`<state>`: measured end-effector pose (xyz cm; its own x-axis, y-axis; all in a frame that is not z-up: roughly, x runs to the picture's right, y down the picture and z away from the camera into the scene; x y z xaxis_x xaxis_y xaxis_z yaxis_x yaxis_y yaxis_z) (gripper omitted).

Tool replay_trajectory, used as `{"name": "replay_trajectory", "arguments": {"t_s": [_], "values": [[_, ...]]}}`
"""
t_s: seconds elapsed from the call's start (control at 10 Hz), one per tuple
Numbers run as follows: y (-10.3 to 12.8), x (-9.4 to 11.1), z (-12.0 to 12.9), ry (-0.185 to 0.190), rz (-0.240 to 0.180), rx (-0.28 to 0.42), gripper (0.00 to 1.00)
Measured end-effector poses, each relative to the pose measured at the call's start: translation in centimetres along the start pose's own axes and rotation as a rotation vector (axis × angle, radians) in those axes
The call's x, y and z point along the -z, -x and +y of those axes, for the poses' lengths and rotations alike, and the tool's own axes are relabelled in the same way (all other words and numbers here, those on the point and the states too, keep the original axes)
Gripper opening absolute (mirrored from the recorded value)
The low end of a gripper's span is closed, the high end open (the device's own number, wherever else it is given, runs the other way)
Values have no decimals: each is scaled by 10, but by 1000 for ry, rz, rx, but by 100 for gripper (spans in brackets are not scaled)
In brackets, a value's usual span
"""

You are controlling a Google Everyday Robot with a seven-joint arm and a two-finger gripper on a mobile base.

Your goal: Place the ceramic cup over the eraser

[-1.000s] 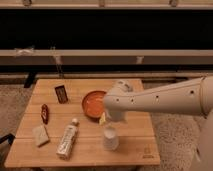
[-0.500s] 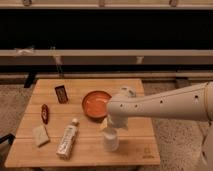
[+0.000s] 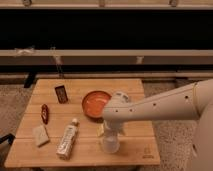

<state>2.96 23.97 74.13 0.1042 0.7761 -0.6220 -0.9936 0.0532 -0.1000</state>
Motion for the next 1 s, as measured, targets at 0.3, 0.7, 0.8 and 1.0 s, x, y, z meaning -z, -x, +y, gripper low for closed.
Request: {"name": "replay_trajectory", "arguments": {"t_s": [0.3, 0.7, 0.8, 1.0], "values": [[-18, -1, 3, -34, 5, 4, 80], [-32, 7, -1, -46, -19, 0, 78], [-33, 8, -1, -45, -24, 1, 71], [-31, 8, -1, -36, -32, 1, 51]]}}
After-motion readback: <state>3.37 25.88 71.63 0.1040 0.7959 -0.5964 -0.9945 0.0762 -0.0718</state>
